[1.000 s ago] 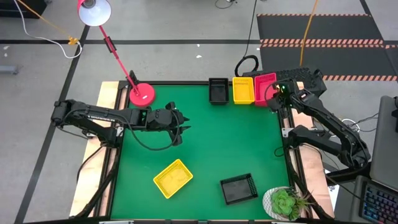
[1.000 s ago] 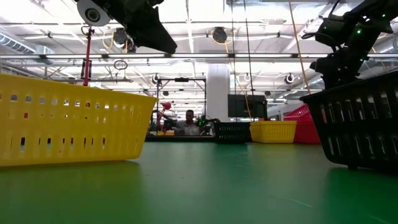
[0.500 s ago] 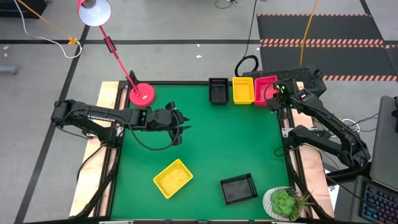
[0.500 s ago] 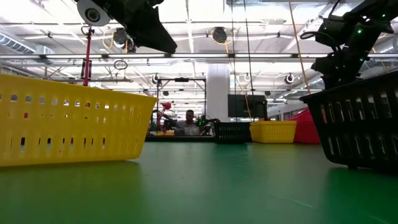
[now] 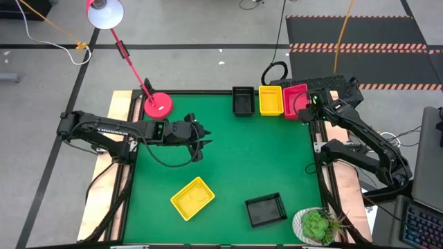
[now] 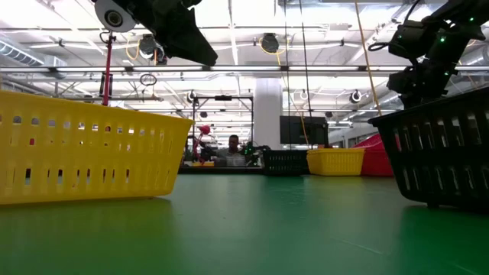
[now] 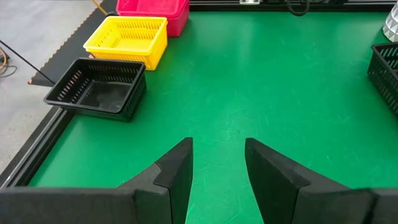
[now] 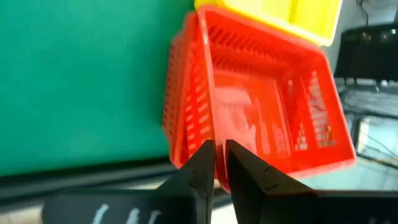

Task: Stack baskets by color
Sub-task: Stack the left red bin on the right stacked red bins

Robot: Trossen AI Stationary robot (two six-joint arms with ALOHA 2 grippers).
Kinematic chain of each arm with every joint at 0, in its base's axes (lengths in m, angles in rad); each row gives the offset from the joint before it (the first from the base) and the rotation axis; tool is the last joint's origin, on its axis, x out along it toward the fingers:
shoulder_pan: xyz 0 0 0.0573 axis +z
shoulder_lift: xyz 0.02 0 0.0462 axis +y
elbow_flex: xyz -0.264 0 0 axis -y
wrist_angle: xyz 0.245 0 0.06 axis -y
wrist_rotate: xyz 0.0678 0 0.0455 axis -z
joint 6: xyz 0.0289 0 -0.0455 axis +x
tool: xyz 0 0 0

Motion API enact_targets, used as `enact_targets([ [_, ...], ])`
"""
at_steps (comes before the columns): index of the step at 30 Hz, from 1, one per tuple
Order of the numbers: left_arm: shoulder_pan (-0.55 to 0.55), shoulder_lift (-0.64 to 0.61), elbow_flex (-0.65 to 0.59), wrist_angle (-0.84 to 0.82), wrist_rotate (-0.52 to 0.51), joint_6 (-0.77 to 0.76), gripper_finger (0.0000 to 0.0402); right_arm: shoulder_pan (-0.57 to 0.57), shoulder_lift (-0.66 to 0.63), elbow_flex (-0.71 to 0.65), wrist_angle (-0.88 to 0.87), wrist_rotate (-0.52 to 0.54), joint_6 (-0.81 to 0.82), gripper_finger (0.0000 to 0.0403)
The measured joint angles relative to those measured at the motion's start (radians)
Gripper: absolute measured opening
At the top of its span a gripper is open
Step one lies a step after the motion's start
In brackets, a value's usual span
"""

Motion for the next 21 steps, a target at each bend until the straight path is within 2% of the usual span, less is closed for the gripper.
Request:
enact_targets([
  [5, 0.0, 0.0, 0.0, 0.0, 0.0, 0.0, 0.0147, 0.0, -0.004, 0.0, 0.004, 0.033, -0.018, 0.0007],
  [13, 0.0, 0.0, 0.0, 0.0, 0.0, 0.0, 0.0147, 0.0, -0.022, -0.001, 0.034, 0.028, -0.007, 0.0004],
  [21, 0.0, 0.0, 0.0, 0.0, 0.0, 0.0, 0.0147, -0.016, -0.044, -0.001, 0.027, -0.053, 0.064, 0.0002],
])
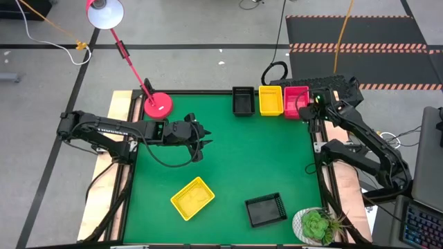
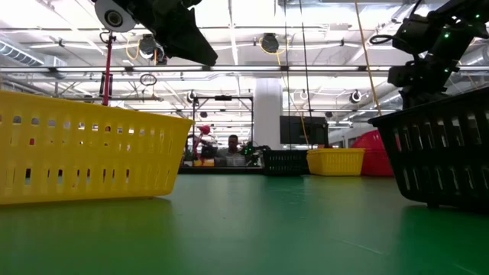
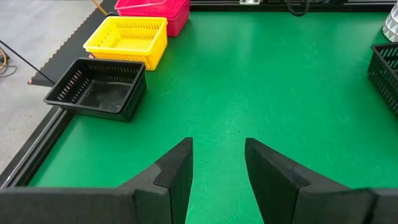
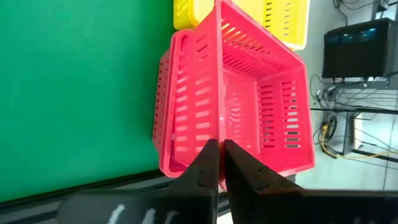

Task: Stack baskets by color
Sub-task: Stack the left red bin on the right stacked red bins

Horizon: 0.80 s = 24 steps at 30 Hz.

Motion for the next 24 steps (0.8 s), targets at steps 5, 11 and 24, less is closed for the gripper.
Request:
enact_targets([
  [5, 0.0, 0.0, 0.0, 0.0, 0.0, 0.0, 0.0147, -0.01, 0.0, 0.0, -0.017, 0.0, 0.006, 0.0011],
  [11, 0.0, 0.0, 0.0, 0.0, 0.0, 0.0, 0.0147, -0.011, 0.0, -0.034, -0.012, 0.02, 0.013, 0.0058],
  [24, 0.0, 0.0, 0.0, 0.001, 0.0, 0.0, 0.0147, 0.002, -0.081, -0.082, 0.047, 0.102, 0.004, 0.012],
])
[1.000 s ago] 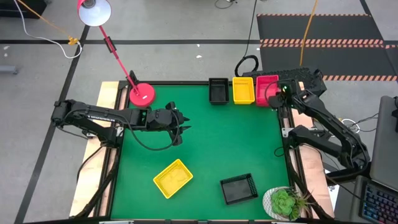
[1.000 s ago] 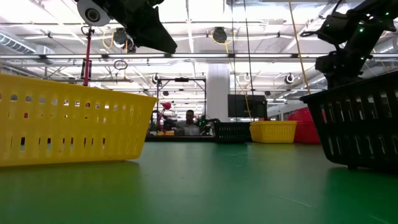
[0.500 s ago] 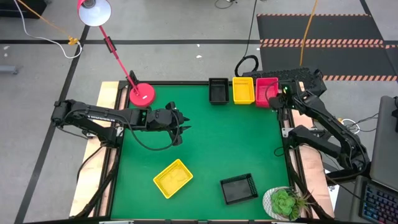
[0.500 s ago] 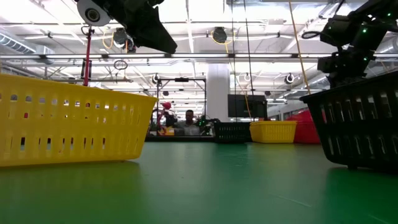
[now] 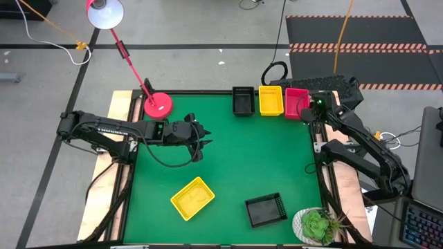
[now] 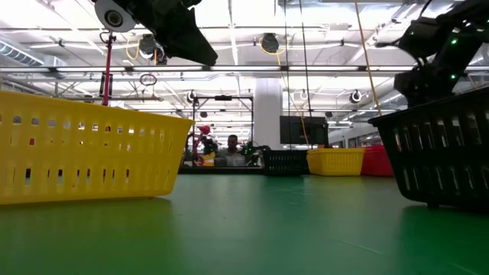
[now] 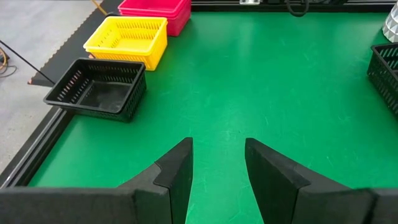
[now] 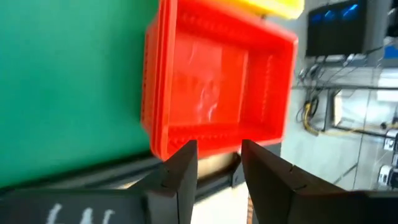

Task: Stack baskets by color
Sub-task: Stack the left red bin on the right stacked red bins

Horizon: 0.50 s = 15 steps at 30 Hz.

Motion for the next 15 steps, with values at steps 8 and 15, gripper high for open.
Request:
enact_targets([
  [8, 0.0, 0.0, 0.0, 0.01, 0.0, 0.003, 0.0147, 0.054, -0.129, 0.0, -0.016, -0.208, 0.213, 0.0087],
  [15, 0.0, 0.0, 0.0, 0.053, 0.0, 0.006, 0.0147, 0.12, -0.1, 0.0, -0.079, -0.252, 0.406, 0.0028],
])
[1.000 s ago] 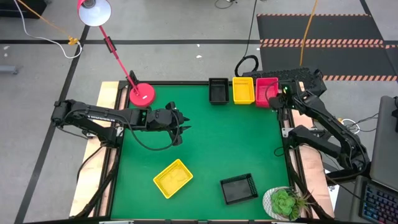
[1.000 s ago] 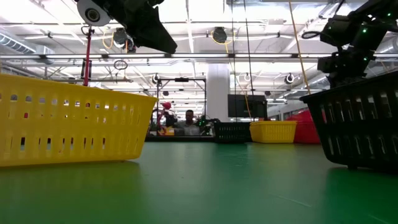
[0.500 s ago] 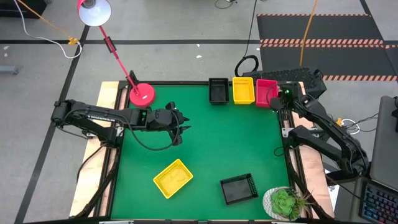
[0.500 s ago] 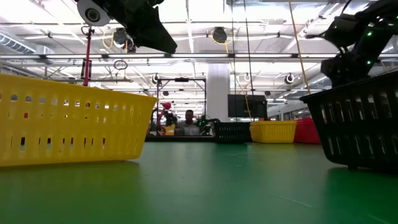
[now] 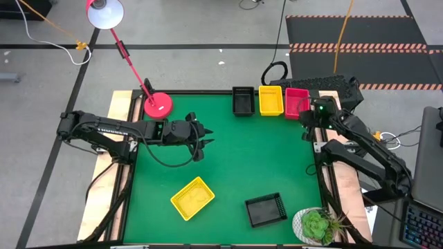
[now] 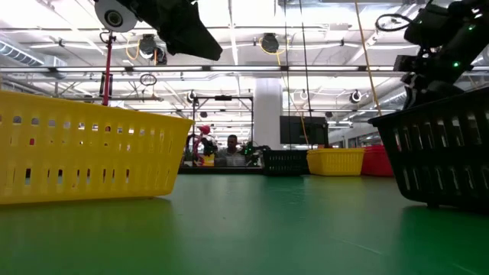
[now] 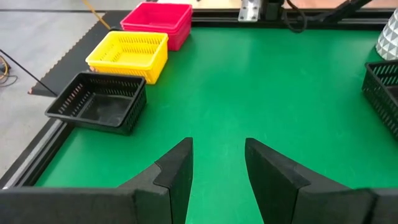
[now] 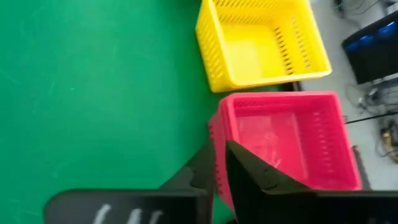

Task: Stack baskets by color
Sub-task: Stack the left red bin on the right stacked red bins

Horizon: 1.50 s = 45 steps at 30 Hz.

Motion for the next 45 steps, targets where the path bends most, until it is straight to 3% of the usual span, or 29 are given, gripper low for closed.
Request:
enact_targets([
  [4, 0.0, 0.0, 0.0, 0.014, 0.0, 0.0, 0.0147, 0.039, 0.057, 0.0, 0.003, 0.053, 0.026, 0.0003],
  [9, 0.0, 0.0, 0.0, 0.015, 0.0, 0.001, 0.0147, 0.069, 0.153, 0.0, 0.002, 0.181, 0.033, 0.0005],
  [19, 0.0, 0.0, 0.0, 0.015, 0.0, 0.022, 0.0147, 0.118, 0.25, 0.0, 0.015, 0.184, 0.033, 0.0001],
  [32, 0.0, 0.0, 0.0, 0.014, 0.0, 0.024, 0.0147, 0.117, 0.44, 0.0, 0.079, 0.39, 0.148, 0.0],
  [41, 0.0, 0.0, 0.0, 0.014, 0.0, 0.024, 0.0147, 0.11, 0.468, 0.0, 0.119, 0.555, 0.264, 0.0],
  [45, 0.0, 0.0, 0.0, 0.014, 0.0, 0.023, 0.0147, 0.102, 0.468, 0.0, 0.122, 0.571, 0.276, 0.0],
])
